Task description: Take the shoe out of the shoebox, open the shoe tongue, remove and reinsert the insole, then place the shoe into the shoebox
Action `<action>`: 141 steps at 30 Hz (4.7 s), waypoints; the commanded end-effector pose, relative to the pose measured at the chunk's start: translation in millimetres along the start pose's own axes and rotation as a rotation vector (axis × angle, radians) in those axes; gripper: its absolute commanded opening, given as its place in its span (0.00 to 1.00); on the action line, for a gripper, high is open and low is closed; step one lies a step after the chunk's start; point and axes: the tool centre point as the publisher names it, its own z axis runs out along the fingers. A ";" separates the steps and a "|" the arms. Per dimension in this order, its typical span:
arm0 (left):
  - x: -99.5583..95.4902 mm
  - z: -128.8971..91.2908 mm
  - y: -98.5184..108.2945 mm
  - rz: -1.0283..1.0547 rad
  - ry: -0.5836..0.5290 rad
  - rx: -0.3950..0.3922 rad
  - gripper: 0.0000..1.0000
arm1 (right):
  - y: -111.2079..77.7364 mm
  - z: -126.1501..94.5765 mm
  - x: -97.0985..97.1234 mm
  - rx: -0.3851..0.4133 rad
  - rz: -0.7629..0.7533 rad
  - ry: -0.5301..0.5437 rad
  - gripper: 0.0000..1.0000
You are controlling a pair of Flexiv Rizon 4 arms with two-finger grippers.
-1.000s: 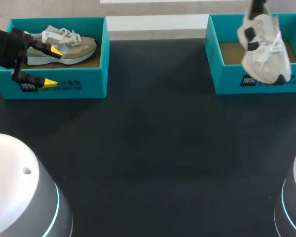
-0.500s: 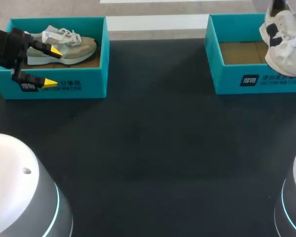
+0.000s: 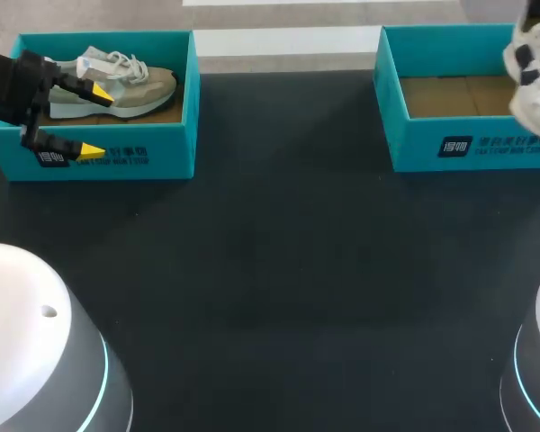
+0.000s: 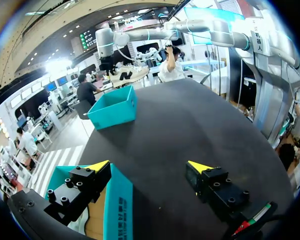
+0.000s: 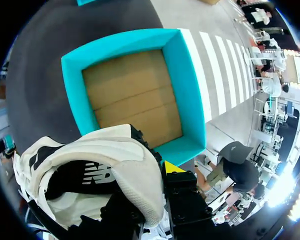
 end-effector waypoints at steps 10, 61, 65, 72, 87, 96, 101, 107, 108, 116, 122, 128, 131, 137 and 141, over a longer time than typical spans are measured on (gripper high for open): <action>0.3 -0.5 -0.3 0.000 0.002 -0.004 1.00 | -59.5 36.9 -13.4 -0.016 0.048 0.048 0.00; 0.3 -0.5 -0.3 0.000 0.002 -0.004 1.00 | -107.4 52.4 0.8 0.247 1.541 0.336 0.00; 0.3 -0.5 -0.3 0.000 0.002 -0.004 1.00 | -107.4 52.4 0.8 0.247 1.541 0.336 0.00; 0.3 -0.5 -0.3 0.000 0.002 -0.004 1.00 | -102.9 53.1 2.0 0.238 1.532 0.330 0.00; 0.3 -0.5 -0.3 0.000 0.002 -0.004 1.00 | -74.8 79.5 18.0 0.181 1.574 0.106 0.00; 0.3 -0.5 -0.3 0.000 0.002 -0.004 1.00 | -64.0 94.8 30.4 0.155 1.554 0.034 0.00; 0.3 -0.5 -0.3 0.000 0.002 -0.004 1.00 | -58.4 103.7 35.6 0.153 1.556 0.036 0.00; 0.3 -0.5 -0.3 0.000 0.002 -0.004 1.00 | -52.2 112.5 39.6 0.154 1.545 0.034 0.00; 0.3 -0.5 -0.3 0.000 0.002 -0.004 1.00 | -52.0 112.8 39.8 0.151 1.549 0.027 0.00; 0.3 -0.5 -0.3 0.000 0.002 -0.004 1.00 | -49.6 120.8 43.6 0.153 1.534 0.014 0.00; 0.3 -0.5 -0.3 0.000 0.002 -0.004 1.00 | -47.5 124.9 45.6 0.164 1.517 0.023 0.00; 0.3 -0.5 -0.3 0.000 0.002 -0.004 1.00 | -49.7 129.4 51.4 0.176 1.515 0.031 0.00; 0.3 -0.5 -0.3 0.000 0.002 -0.004 1.00 | -50.9 131.2 54.9 0.187 1.508 0.035 0.00; 0.3 -0.5 -0.3 0.000 0.002 -0.004 1.00 | -52.5 134.2 60.9 0.199 1.508 0.039 0.00; 0.3 -0.5 -0.3 0.000 0.002 -0.004 1.00 | -51.5 134.7 64.0 0.204 1.505 0.039 0.00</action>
